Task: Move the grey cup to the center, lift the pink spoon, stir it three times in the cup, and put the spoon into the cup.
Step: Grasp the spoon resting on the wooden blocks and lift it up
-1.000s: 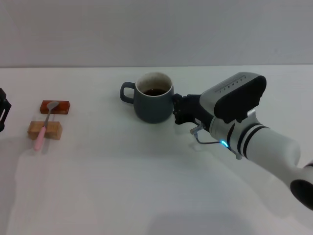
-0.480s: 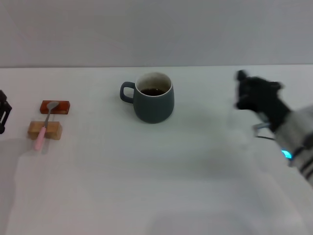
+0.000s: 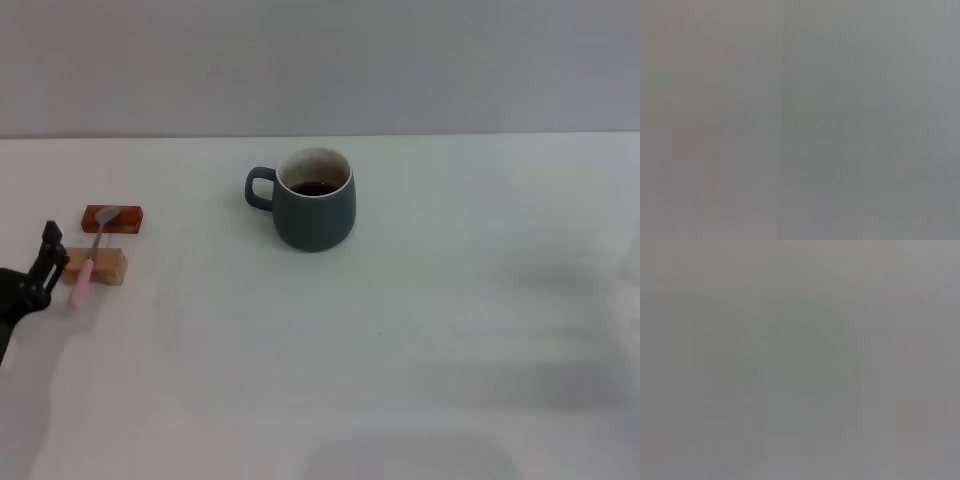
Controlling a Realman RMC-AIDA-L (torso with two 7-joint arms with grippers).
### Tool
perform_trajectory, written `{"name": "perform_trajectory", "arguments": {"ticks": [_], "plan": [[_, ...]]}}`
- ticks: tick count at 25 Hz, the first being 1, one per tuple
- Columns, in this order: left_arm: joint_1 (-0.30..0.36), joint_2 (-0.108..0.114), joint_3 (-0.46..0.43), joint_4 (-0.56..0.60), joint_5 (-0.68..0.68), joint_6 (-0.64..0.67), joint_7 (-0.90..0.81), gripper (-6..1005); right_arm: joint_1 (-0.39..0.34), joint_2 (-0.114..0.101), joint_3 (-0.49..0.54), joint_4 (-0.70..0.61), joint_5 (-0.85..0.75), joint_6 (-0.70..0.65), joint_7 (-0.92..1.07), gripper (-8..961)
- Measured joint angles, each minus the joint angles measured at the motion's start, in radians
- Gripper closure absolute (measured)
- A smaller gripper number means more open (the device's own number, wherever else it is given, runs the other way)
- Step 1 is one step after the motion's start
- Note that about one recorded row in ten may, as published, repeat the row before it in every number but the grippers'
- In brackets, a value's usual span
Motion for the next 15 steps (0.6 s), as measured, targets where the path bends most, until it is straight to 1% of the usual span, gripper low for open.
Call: {"name": "perform_trajectory", "arguments": {"ticks": [1,3,6,9,15], "plan": [[0.0,0.0,0.0,0.0,0.0,0.0,0.0,151,-0.002,0.001,0.017,-0.008,0.0,-0.002,0.0,954],[0.008,0.001,0.027,0.0,0.0,-0.01,0.0,151,-0.008,0.001,0.044,-0.019,0.001,-0.004,0.0,954],[0.01,0.001,0.043,-0.006,-0.001,-0.045,0.0,151,-0.012,-0.001,0.067,-0.025,0.001,-0.005,0.0,954],[0.013,0.001,0.059,-0.034,0.001,-0.094,-0.001,151,-0.01,-0.003,0.079,-0.042,0.001,-0.006,0.0,954],[0.006,0.003,0.083,-0.05,0.005,-0.122,0.002,152,-0.005,-0.003,0.085,-0.051,0.001,0.001,0.0,954]]}}
